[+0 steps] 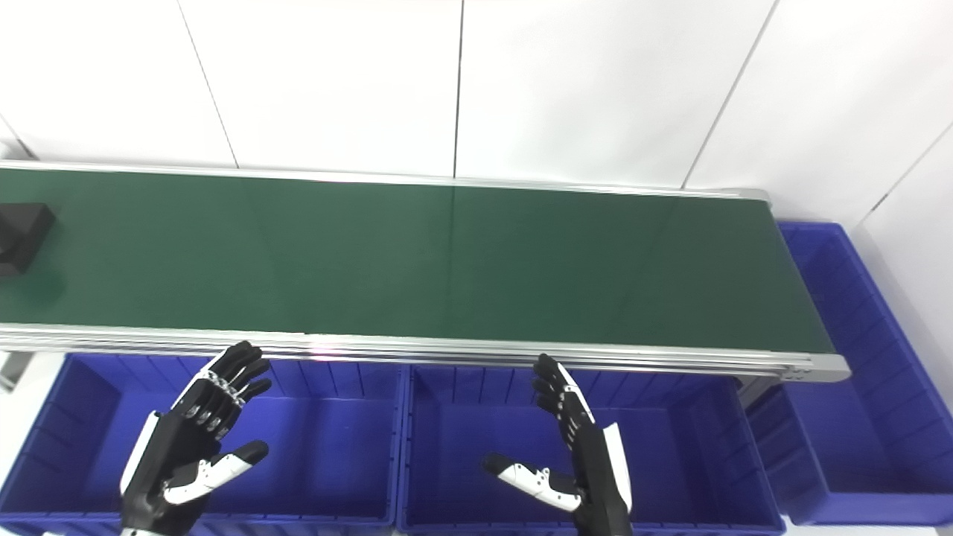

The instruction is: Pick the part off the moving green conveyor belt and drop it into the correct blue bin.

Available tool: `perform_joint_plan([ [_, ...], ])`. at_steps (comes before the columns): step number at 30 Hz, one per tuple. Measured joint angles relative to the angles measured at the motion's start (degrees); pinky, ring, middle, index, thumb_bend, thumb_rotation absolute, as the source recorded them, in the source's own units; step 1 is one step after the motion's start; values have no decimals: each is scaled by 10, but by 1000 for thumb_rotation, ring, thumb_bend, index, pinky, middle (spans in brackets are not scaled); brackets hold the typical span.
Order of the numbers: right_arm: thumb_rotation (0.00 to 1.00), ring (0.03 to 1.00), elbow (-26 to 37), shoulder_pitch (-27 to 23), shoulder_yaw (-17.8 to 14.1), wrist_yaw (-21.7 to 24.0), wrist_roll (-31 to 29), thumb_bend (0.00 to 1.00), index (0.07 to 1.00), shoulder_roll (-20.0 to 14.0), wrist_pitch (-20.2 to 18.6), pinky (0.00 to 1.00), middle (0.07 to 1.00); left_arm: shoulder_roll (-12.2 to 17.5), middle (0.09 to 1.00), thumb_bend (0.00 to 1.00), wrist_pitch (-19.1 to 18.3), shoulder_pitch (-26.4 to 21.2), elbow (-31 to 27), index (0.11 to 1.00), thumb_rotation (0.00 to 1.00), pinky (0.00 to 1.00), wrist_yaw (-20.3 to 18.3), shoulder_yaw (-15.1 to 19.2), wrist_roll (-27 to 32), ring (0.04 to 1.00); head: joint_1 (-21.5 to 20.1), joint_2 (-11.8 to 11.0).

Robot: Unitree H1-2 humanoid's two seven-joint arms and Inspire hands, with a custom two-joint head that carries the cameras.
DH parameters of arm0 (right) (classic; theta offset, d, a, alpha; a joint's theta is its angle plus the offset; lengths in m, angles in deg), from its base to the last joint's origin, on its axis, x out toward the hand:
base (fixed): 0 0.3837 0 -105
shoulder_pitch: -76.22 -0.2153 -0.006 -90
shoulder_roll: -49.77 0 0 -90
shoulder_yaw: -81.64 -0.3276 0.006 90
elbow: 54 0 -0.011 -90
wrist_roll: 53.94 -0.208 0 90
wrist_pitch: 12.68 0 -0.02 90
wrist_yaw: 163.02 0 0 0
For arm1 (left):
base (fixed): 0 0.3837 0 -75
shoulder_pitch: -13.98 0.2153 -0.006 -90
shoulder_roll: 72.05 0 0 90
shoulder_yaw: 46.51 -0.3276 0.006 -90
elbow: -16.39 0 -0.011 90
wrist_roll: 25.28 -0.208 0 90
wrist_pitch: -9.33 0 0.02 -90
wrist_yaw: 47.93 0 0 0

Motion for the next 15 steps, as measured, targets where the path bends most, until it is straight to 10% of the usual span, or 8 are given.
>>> perform_joint_plan([
  [15, 342, 866, 0, 0, 0, 0, 1, 812, 907, 1, 0, 841, 893, -3, 872, 766, 0, 0, -3, 856, 174, 824, -5, 7, -6, 855, -3, 3],
])
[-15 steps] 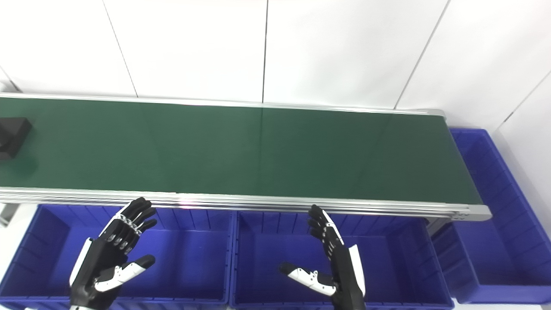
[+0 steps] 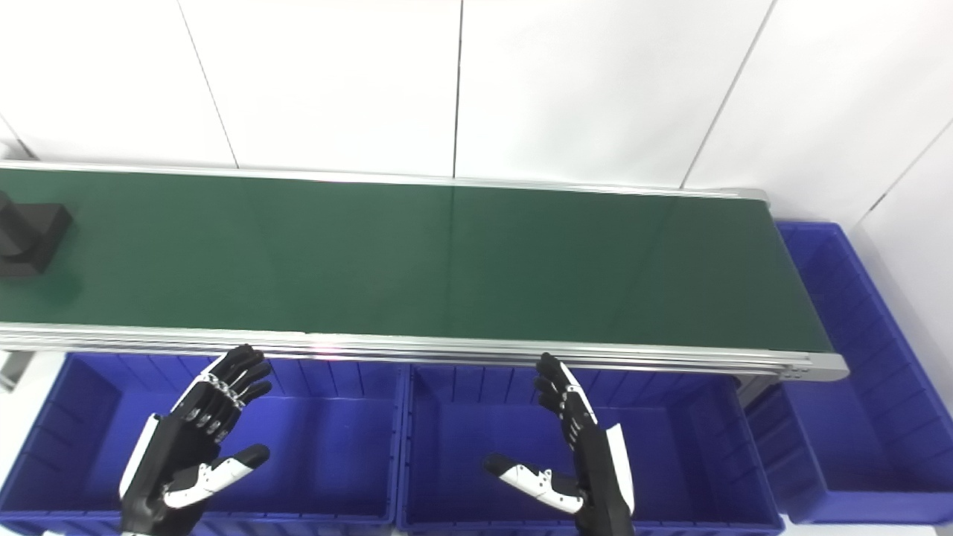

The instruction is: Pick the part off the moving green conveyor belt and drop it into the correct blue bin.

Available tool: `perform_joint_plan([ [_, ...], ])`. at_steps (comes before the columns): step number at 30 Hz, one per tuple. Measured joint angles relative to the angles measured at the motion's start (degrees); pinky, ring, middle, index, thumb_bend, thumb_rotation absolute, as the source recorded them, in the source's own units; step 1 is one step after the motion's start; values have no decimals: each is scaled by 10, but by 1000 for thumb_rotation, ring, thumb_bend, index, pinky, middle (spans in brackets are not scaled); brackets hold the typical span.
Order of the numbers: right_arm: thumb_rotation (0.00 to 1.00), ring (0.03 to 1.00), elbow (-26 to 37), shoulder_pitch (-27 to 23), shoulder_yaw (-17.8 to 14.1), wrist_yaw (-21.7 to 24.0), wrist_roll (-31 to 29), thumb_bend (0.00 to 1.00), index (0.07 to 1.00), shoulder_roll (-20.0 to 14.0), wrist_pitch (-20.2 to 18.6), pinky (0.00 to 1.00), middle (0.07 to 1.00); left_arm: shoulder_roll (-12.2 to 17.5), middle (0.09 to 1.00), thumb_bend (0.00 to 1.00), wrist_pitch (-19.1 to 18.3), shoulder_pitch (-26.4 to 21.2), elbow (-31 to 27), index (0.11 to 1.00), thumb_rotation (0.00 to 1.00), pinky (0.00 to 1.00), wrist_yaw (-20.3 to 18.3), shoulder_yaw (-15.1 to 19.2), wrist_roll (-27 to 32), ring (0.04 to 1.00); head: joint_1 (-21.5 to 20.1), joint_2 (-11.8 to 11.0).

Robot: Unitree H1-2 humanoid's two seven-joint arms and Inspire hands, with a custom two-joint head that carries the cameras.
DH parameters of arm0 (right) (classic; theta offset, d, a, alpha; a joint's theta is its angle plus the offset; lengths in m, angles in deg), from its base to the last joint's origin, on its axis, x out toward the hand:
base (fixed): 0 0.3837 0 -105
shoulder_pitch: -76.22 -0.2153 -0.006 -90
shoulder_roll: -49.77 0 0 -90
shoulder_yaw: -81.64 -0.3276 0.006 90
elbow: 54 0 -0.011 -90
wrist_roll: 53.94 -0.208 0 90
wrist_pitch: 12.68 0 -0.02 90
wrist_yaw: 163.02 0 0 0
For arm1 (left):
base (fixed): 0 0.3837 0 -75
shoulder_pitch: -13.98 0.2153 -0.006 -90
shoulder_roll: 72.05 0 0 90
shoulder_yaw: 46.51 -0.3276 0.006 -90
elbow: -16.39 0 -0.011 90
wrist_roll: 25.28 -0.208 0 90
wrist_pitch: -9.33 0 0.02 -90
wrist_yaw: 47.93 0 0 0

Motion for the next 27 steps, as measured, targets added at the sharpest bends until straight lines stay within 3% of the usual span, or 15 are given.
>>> perform_joint_plan([
  [7, 344, 863, 4, 0, -1, 0, -3, 811, 907, -1, 0, 843, 881, 0, 879, 776, 0, 0, 0, 862, 203, 836, -5, 0, -1, 864, 26, 0],
  [9, 355, 867, 4, 0, -3, 1, -10, 806, 911, -6, 0, 842, 889, -2, 875, 790, 0, 0, -1, 857, 201, 844, -5, -3, -8, 862, 98, -11],
  [10, 358, 868, 4, -1, -4, 3, -14, 806, 912, -8, 0, 841, 890, -5, 874, 792, 0, 0, -3, 856, 199, 846, -5, -5, -12, 862, 98, -11],
  [12, 358, 889, 3, -2, -6, 9, -25, 763, 936, -18, 3, 865, 914, -13, 862, 799, 0, 0, -3, 845, 182, 838, -4, -9, -19, 852, 172, -25],
  [13, 347, 897, 1, -3, -8, 13, -34, 741, 942, -27, 9, 887, 918, -18, 853, 817, 0, 0, -4, 836, 181, 831, -3, -11, -26, 845, 172, -25],
  [14, 340, 902, -3, -4, -10, 19, -47, 727, 945, -35, 14, 901, 920, -26, 848, 827, 1, 0, -5, 830, 180, 827, 0, -14, -33, 841, 231, -46],
  [15, 352, 905, -7, -5, -14, 24, -57, 721, 946, -42, 17, 908, 921, -33, 851, 833, 1, 0, -6, 830, 180, 824, 2, -17, -39, 844, 231, -46],
  [17, 362, 910, -16, -7, -22, 29, -72, 717, 948, -52, 20, 916, 924, -48, 856, 838, 2, 0, -7, 832, 191, 821, 15, -28, -60, 845, 281, -73],
  [27, 310, 937, -71, -22, -44, 64, -102, 656, 962, -60, 29, 958, 937, -58, 856, 850, 2, 1, -7, 836, 188, 815, 64, -51, -110, 843, 308, -106],
])
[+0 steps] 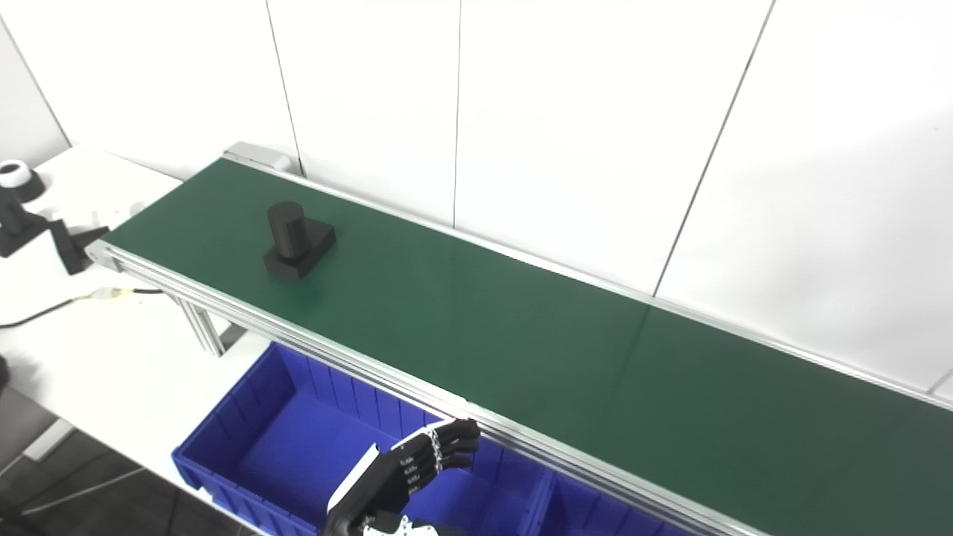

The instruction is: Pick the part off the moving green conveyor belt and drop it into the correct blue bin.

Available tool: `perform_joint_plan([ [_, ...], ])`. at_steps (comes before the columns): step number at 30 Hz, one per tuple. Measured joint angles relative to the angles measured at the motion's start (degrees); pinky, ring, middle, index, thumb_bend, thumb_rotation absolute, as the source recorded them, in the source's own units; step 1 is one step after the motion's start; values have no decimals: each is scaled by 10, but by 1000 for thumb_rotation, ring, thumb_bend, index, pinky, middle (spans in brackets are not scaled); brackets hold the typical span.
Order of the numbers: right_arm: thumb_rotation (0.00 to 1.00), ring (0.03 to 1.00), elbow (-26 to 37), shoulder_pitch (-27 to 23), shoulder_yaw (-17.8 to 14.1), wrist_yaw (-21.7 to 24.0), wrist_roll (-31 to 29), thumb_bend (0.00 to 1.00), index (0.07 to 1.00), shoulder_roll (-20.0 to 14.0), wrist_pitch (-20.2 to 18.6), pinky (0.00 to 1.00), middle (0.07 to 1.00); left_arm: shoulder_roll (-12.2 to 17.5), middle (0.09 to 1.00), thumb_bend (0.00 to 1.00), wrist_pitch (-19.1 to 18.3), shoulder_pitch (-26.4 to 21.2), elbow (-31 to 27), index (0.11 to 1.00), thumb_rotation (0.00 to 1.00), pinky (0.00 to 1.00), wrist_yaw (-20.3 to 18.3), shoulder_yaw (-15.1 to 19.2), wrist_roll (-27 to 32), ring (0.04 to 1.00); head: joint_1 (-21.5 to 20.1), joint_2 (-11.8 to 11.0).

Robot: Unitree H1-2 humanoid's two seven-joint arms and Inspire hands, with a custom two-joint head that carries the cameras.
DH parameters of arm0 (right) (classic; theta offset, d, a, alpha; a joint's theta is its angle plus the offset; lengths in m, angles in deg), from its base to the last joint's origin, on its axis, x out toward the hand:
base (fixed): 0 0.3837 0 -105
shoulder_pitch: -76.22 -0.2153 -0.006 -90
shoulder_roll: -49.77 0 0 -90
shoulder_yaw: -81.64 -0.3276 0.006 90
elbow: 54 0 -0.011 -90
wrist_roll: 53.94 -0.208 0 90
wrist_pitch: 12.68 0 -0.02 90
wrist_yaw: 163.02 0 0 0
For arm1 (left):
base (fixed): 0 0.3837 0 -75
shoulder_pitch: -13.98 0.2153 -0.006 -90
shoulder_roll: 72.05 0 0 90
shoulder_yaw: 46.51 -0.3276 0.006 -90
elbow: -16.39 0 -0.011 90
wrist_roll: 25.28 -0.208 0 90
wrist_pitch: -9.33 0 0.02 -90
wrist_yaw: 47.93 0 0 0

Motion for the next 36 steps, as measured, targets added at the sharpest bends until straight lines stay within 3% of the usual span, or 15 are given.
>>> perform_joint_plan([
  [12, 330, 944, -13, -5, -11, 13, 3, 648, 970, 3, 2, 966, 941, 8, 857, 849, 0, -1, 7, 839, 181, 808, 12, -13, 5, 843, -8, -16],
  [16, 311, 882, -11, -5, -22, 13, 0, 630, 928, 10, 2, 902, 885, 13, 856, 857, 0, -1, 9, 835, 183, 812, 12, -13, 5, 845, -9, -18],
  [23, 358, 849, 50, -3, -56, 35, -26, 650, 908, 42, 5, 860, 861, 13, 855, 852, 0, -7, 14, 832, 184, 806, 12, -16, 5, 844, -18, -16],
  [29, 409, 848, 81, -41, -75, 50, -29, 701, 907, 37, 6, 842, 862, 13, 854, 853, 0, -14, 22, 829, 196, 799, 15, -16, 3, 843, -17, -22],
  [36, 446, 846, 114, -70, -72, 57, -26, 753, 894, 13, 6, 830, 856, 13, 855, 861, 0, -17, 27, 828, 204, 805, 19, -17, 0, 846, -23, -22],
])
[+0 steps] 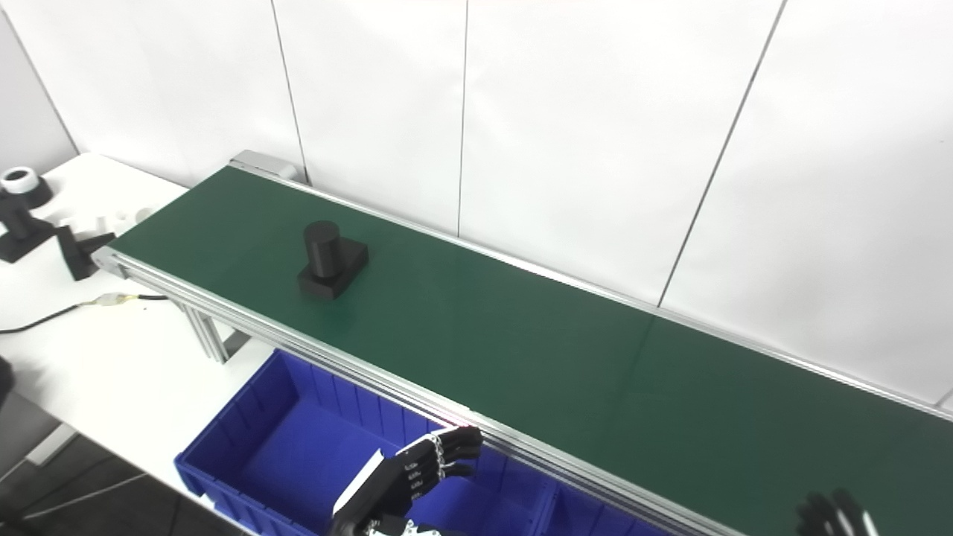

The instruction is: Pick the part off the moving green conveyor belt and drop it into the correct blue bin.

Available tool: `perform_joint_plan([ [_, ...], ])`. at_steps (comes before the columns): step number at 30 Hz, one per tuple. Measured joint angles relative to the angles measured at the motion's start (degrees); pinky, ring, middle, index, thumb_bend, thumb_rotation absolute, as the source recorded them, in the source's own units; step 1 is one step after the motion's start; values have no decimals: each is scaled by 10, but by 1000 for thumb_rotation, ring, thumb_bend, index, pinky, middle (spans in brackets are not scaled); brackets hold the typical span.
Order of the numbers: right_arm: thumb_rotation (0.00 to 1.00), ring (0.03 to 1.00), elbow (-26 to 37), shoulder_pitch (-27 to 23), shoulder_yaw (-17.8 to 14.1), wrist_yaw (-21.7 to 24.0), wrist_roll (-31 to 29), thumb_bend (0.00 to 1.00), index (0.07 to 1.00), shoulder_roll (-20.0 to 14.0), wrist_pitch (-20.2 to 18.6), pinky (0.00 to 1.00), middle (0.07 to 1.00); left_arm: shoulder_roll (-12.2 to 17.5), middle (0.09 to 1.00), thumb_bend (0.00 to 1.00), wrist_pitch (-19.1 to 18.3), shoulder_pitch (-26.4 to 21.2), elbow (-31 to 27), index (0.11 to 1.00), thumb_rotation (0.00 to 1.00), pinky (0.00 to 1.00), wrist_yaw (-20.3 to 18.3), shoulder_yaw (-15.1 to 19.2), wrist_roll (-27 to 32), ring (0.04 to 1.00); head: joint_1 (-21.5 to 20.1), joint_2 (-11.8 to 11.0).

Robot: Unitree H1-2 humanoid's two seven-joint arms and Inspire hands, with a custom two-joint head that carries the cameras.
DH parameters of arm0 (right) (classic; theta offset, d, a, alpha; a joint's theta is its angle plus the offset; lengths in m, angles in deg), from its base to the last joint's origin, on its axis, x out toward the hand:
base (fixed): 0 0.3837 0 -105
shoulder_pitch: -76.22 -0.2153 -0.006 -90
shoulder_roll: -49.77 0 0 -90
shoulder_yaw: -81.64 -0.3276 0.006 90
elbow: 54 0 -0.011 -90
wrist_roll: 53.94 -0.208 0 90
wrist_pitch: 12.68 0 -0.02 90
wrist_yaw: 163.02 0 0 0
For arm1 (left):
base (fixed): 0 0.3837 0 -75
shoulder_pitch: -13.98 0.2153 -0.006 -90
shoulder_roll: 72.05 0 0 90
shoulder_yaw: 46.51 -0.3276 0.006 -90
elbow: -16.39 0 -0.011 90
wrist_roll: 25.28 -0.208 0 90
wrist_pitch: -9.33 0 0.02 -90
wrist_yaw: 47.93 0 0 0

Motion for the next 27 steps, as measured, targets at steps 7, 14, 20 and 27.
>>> perform_joint_plan([
  [7, 483, 854, 6, -15, 4, -2, 3, 792, 892, -15, 0, 834, 863, 1, 847, 852, 0, -3, 3, 829, 199, 797, 6, -2, -2, 834, -6, 2],
  [14, 506, 859, 6, -19, 9, -9, 5, 802, 896, -15, 0, 834, 864, 2, 841, 853, 0, -3, 2, 822, 176, 800, 6, -4, -2, 830, -7, 1],
  [20, 493, 866, 6, -19, 22, -8, 0, 798, 897, -18, 0, 860, 872, 3, 834, 858, 0, -3, 0, 815, 185, 797, 6, -4, -2, 825, -14, 3],
  [27, 530, 875, 15, -39, 28, -7, 2, 824, 908, -40, -11, 859, 882, 5, 835, 862, 0, -3, 1, 812, 191, 796, 8, -6, -2, 828, -14, 0],
])
